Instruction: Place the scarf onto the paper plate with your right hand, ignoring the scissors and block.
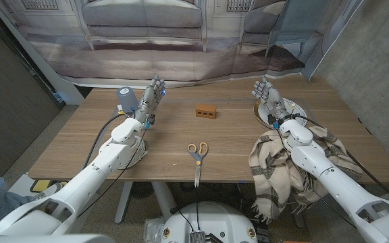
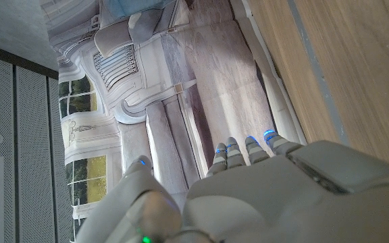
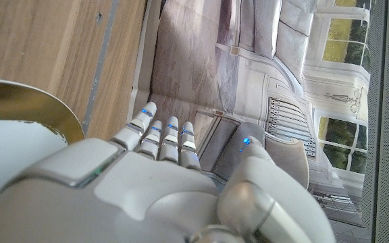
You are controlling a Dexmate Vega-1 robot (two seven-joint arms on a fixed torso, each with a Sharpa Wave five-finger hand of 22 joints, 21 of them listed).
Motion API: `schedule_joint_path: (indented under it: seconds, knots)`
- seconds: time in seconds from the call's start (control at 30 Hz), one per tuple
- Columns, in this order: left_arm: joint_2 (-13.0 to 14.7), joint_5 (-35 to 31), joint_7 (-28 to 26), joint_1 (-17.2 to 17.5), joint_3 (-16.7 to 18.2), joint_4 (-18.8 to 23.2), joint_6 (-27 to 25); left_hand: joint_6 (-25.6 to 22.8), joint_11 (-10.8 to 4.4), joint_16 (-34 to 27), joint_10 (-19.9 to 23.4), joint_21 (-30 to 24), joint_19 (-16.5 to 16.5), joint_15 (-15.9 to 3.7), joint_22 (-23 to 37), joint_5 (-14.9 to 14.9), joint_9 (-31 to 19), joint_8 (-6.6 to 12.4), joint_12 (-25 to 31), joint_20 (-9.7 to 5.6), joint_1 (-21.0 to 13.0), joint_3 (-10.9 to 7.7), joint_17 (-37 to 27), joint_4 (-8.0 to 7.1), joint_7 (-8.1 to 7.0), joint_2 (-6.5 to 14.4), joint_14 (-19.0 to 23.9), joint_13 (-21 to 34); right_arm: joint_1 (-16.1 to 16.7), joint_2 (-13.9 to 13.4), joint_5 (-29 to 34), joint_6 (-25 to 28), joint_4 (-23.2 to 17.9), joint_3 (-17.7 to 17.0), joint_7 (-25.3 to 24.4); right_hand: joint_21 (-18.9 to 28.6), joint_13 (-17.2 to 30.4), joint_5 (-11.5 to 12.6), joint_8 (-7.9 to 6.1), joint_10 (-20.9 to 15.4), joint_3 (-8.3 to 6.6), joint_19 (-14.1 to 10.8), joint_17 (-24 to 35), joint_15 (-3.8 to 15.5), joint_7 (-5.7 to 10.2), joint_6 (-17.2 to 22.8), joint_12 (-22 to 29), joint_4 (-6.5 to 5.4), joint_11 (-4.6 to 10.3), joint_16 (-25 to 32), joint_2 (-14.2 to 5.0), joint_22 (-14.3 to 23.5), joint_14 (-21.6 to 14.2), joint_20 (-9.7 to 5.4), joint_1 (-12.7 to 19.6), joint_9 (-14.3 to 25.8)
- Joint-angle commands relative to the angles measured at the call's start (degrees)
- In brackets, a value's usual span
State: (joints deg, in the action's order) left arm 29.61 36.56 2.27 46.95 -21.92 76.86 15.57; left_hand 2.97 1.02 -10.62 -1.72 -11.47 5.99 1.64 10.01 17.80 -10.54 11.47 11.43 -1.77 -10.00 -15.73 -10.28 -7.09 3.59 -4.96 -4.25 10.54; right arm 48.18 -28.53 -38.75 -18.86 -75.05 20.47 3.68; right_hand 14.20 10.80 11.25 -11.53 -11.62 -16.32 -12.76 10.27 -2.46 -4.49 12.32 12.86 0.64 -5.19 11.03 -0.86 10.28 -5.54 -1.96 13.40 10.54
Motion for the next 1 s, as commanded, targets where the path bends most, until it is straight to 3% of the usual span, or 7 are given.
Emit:
schedule_joint_path:
  seconds: [0.03, 0.33, 0.7, 1.0]
  knots:
    - [-0.4, 0.2, 0.7, -0.8, -0.3, -1.0, -0.3, -0.1, -0.02, 0.0, -0.3, 0.1, 0.5, 0.19, 0.3, 0.4, -0.1, -0.17, 0.0, 0.31, -0.7, -0.26, -0.2, 0.28, 0.26, 0.0, -0.6, 0.2, 1.3, -1.7, -0.6, 0.8, -3.1, -0.5, 0.7, 0.2, 0.1, 0.2, -0.29, -0.5, -0.24, -0.9, 0.2, -0.04, 0.27, 0.5, 0.3, 0.28, -0.06, 0.3, -0.12, 0.3, -0.5, -0.1, 0.6, 0.3]
    - [-0.9, 0.1, 1.9, -1.8, -1.0, -2.0, -0.3, -0.2, -0.05, 0.0, -0.3, 0.2, 0.6, 0.14, 0.3, 0.5, -0.1, -0.15, 0.0, 0.56, -0.8, -0.26, -0.2, 0.34, 0.26, 0.2, -0.6, 0.2, 2.6, -3.9, 0.5, 1.1, -6.9, -1.2, -0.5, 0.1, 0.1, 0.2, -0.24, -0.9, -0.23, -1.2, 0.2, -0.04, 0.34, 0.6, 0.4, 0.34, -0.08, 0.3, -0.21, 0.3, -0.9, -0.06, 0.6, 0.3]
    - [0.8, -0.6, 0.8, -1.1, -0.8, 0.3, -1.9, -0.5, 0.08, -0.1, -0.1, 0.1, 0.7, 0.13, 0.3, 0.7, -0.1, -0.05, 0.1, 0.73, -1.1, -0.24, -0.2, 0.43, 0.27, 0.4, -0.5, 0.2, 2.6, -5.5, 0.1, 1.9, -7.5, -2.2, -0.2, 0.1, 0.1, 0.1, -0.33, -1.2, -0.31, -1.5, 0.2, 0.06, 0.66, 1.1, 0.5, 0.56, 0.14, 0.3, -0.38, 0.3, -1.4, 0.11, 0.9, 0.3]
    - [0.6, -0.4, 1.4, -1.1, -0.9, -0.1, -1.6, -0.7, 0.1, -0.1, 0.1, 0.1, 0.6, 0.17, 0.3, 0.7, -0.1, 0.0, 0.2, 0.64, -1.3, -0.22, -0.2, 0.49, 0.2, 0.6, -0.4, 0.2, 2.6, -6.6, 1.0, 1.6, -8.2, -2.6, -0.3, 0.0, 0.1, 0.0, -0.32, -1.5, -0.32, -1.6, 0.2, 0.16, 1.0, 1.3, 0.6, 0.74, 0.06, 0.3, -0.41, 0.3, -1.6, 0.13, 1.0, 0.3]
